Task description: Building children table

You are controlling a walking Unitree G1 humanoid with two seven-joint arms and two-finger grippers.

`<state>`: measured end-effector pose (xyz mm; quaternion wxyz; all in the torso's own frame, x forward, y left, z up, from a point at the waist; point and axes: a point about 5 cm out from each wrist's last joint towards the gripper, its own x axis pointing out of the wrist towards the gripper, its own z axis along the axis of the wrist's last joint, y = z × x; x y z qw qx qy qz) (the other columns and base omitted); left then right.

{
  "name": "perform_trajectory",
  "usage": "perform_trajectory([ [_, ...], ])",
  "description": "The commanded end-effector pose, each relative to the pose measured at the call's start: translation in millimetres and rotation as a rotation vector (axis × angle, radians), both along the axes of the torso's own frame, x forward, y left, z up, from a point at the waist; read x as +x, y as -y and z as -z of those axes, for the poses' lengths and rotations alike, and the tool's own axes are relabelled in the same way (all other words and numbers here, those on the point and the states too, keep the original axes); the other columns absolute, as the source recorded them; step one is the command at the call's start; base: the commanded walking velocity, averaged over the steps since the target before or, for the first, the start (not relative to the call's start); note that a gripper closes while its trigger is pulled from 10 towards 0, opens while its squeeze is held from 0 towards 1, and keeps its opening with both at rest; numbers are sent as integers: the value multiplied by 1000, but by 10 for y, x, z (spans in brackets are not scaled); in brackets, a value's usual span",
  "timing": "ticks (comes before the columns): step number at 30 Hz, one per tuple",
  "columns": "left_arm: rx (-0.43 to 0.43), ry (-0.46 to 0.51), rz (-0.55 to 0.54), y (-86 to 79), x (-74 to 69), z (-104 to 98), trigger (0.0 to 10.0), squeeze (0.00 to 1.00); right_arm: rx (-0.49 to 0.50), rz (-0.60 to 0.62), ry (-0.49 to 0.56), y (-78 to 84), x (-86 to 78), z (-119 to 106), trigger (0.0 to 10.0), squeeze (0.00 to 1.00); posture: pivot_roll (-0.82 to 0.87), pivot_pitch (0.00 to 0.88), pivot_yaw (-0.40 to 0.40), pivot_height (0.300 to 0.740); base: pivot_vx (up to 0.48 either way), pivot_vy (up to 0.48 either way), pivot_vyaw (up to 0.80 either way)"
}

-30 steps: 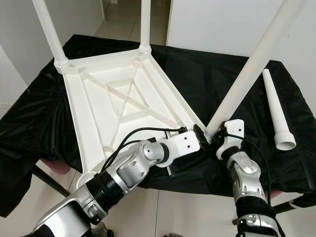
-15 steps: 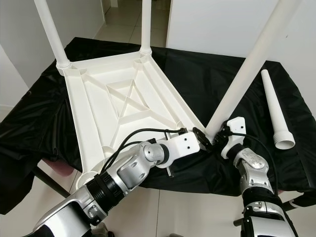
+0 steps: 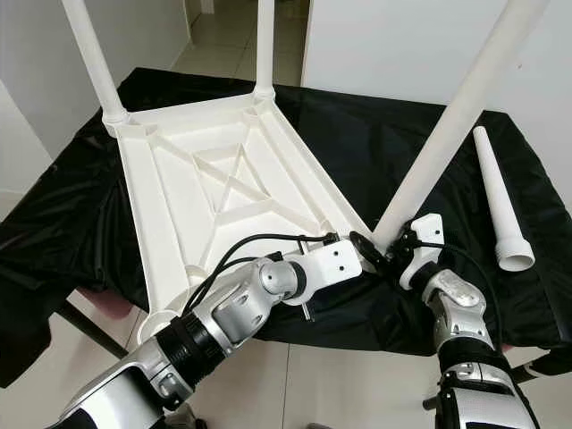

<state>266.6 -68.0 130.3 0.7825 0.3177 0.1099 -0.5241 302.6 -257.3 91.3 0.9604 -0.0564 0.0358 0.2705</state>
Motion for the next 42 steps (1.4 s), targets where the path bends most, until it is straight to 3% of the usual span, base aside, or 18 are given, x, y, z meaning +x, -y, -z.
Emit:
perform_trajectory([
  [1,14,1,44,48,-57,-3,10000,0,7,20,-242,12,-271,488,10000,0,9,41,11,740,0,0,0],
  [13,10,-2,47,63,-69,-6,10000,0,89,81,-220,-131,-312,577,10000,0,4,46,5,740,0,0,0],
  [21,5,-5,49,82,-79,-11,10000,0,117,178,-151,-416,-316,608,10000,0,-4,47,2,740,0,0,0],
  [25,5,-5,50,85,-84,-10,10000,0,115,195,-146,-470,-303,612,10000,0,-4,47,2,740,0,0,0],
  [27,4,-7,51,89,-95,-8,10000,0,127,236,-122,-649,-243,577,10000,0,-1,50,-1,740,0,0,0],
  [28,4,-7,51,89,-95,-8,10000,0,127,236,-122,-649,-243,577,10000,0,-1,50,-1,740,0,0,0],
  [32,5,-11,43,81,-98,-2,10000,0,175,378,-79,-893,-126,462,10000,0,10,52,-8,740,0,0,0],
  [33,5,-11,43,81,-98,-2,10000,0,175,378,-79,-893,-126,462,10000,0,10,52,-8,740,0,0,0],
  [37,5,-10,38,72,-94,-1,10000,0,180,580,-102,-923,-71,449,10000,0,13,52,-10,740,0,0,0],
  [42,5,-10,33,67,-92,-1,10000,0,194,620,-115,-1072,-86,444,10000,0,15,48,-10,740,0,0,0],
])
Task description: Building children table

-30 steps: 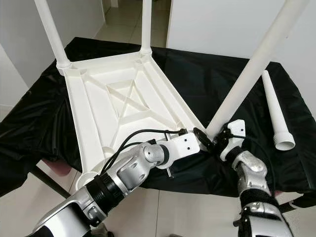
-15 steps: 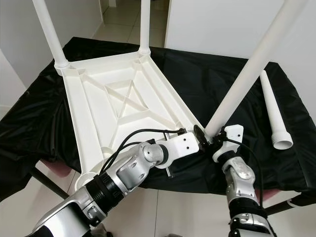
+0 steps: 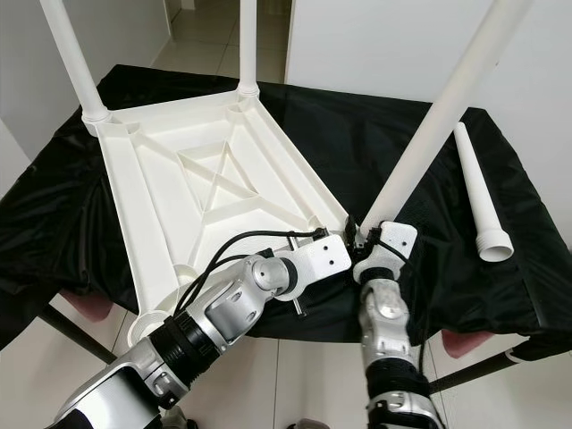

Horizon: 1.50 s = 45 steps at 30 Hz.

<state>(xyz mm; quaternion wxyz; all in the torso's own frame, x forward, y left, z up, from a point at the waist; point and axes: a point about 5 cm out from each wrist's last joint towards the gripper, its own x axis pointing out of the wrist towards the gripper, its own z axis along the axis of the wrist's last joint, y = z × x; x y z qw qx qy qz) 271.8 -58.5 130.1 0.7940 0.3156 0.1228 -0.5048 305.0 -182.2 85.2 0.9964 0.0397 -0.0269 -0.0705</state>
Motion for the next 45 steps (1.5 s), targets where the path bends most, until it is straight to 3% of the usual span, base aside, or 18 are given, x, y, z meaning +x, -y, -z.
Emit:
perform_trajectory([
  [1,-3,-3,84,163,-144,-3,10000,0,62,-90,-206,-322,-111,383,10000,0,15,48,-10,740,0,0,0],
  [6,-1,-3,83,161,-144,-3,10000,0,58,-66,-219,-288,-118,381,10000,0,13,49,-10,740,0,0,0],
  [7,0,-3,82,161,-143,-2,10000,0,67,-63,-212,-269,-113,368,10000,533,14,49,-11,740,0,0,0],
  [9,0,-3,82,161,-142,-1,10000,0,73,-62,-207,-259,-110,359,10000,533,14,49,-11,740,0,0,0],
  [10,1,-3,81,161,-140,-1,10000,0,82,-69,-199,-267,-111,343,10000,1000,14,49,-11,740,0,0,0],
  [19,1,-3,80,162,-135,-1,10000,0,83,-67,-204,-264,-126,324,10000,1000,13,50,-13,740,0,0,0],
  [24,0,-6,80,167,-137,1,10000,0,66,-72,-211,-123,-146,330,10000,1000,11,49,-18,740,0,0,0],
  [25,0,-6,81,169,-141,4,10000,0,81,-90,-208,-97,-148,327,10000,0,9,49,-19,740,0,0,0],
  [35,-1,-6,82,177,-145,6,10000,0,29,-250,-157,40,-126,243,10000,0,9,43,-22,740,0,0,0],
  [38,0,-4,81,179,-140,5,10000,0,-92,-441,-163,236,-186,236,10000,0,6,33,-21,740,0,0,0],
  [40,0,-4,81,179,-140,5,10000,0,-92,-441,-163,236,-186,236,10000,0,6,33,-21,740,0,0,0],
  [41,1,-3,84,180,-136,3,10000,0,-173,-530,-195,456,-243,263,10000,0,4,31,-21,740,0,0,0],
  [44,1,-3,84,180,-136,3,10000,0,-173,-530,-195,456,-243,263,10000,0,4,31,-21,740,0,0,0],
  [45,1,-1,85,181,-132,2,10000,0,-185,-558,-206,532,-258,268,10000,0,6,28,-22,740,0,0,0],
])
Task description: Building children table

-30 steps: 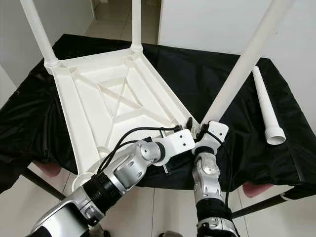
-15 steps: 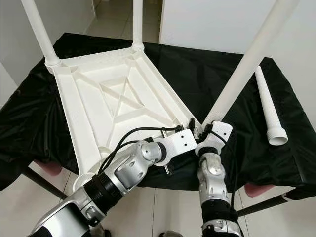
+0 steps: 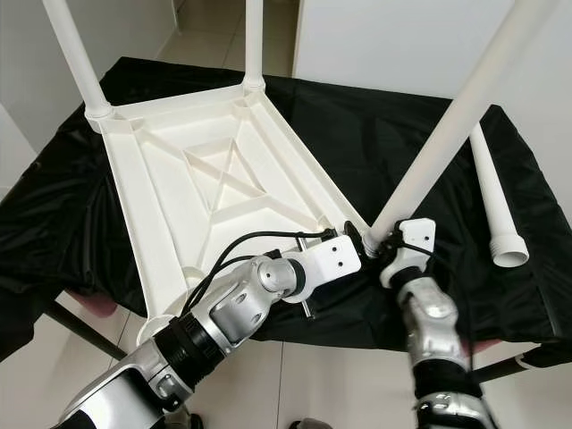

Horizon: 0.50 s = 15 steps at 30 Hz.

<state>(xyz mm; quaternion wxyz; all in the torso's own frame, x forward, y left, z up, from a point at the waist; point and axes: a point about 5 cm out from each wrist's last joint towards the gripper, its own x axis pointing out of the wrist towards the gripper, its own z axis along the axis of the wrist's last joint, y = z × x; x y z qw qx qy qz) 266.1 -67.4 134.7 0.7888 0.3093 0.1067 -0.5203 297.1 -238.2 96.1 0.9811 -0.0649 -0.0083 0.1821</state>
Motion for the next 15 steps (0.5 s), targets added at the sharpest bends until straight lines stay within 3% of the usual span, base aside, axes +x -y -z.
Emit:
perform_trajectory([
  [1,28,-7,48,92,-74,45,10000,0,-10,-63,-196,23,-188,382,10000,0,7,27,-22,740,0,0,0],
  [8,32,-5,44,75,-63,46,10000,0,-55,-179,-258,79,-215,425,10000,0,21,18,-20,740,0,0,0],
  [15,36,-1,39,53,-53,47,10000,0,-37,-195,-327,175,-257,507,10000,0,24,14,-17,740,0,0,0],
])
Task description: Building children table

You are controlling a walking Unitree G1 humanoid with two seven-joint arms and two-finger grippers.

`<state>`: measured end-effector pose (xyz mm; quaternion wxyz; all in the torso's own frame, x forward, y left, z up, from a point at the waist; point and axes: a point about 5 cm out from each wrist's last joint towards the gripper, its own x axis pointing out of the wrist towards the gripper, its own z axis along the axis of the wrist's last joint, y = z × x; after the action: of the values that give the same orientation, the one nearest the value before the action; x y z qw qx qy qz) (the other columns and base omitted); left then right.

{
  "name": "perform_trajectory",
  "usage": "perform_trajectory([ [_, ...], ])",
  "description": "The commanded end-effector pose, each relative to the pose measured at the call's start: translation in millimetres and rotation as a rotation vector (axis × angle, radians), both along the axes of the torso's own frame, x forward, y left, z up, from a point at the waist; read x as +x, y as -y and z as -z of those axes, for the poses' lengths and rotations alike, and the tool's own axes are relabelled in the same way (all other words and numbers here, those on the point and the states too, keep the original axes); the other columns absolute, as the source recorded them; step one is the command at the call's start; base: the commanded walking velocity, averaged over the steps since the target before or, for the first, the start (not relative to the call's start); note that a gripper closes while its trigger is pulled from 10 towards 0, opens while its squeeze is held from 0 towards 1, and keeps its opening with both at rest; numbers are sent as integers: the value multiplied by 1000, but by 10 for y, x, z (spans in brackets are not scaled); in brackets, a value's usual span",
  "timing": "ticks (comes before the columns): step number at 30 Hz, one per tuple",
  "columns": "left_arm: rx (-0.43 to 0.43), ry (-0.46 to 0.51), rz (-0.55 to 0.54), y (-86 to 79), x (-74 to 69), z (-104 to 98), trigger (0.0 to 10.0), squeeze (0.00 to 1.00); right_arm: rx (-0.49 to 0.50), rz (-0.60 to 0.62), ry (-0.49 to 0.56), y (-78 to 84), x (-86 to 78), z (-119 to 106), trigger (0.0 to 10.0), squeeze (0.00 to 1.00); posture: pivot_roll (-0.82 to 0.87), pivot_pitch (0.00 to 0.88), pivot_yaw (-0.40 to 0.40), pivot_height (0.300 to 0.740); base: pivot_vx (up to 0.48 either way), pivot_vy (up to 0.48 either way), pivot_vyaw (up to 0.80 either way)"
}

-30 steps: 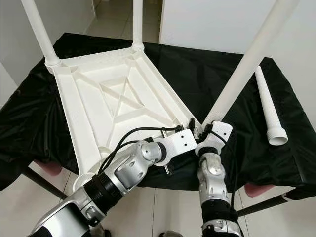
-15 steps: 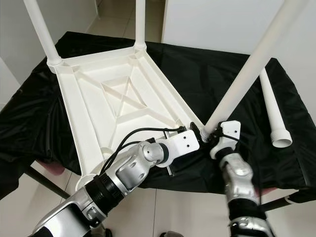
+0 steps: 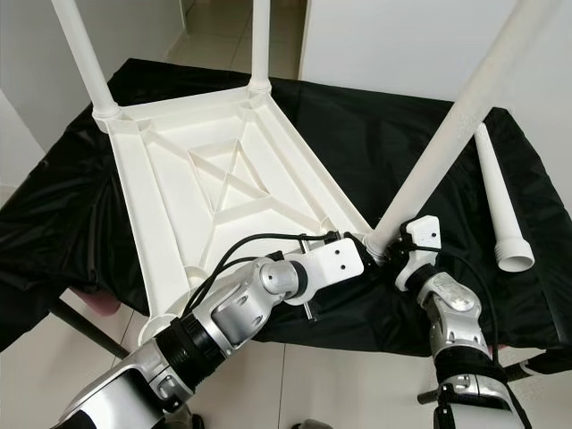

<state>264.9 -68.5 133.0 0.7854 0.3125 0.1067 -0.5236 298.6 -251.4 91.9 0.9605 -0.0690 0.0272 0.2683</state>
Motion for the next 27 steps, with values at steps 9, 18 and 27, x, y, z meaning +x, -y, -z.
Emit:
perform_trajectory([
  [9,34,-1,39,38,-48,32,10000,0,-19,-17,-283,101,-361,556,3686,0,13,14,-2,740,0,0,0],
  [18,38,0,49,40,-55,31,10000,0,19,-13,-316,127,-422,624,0,0,13,16,1,740,0,0,0],
  [27,36,-4,42,39,-57,30,10000,0,13,58,-304,55,-399,686,10000,0,15,23,-6,740,0,0,0],
])
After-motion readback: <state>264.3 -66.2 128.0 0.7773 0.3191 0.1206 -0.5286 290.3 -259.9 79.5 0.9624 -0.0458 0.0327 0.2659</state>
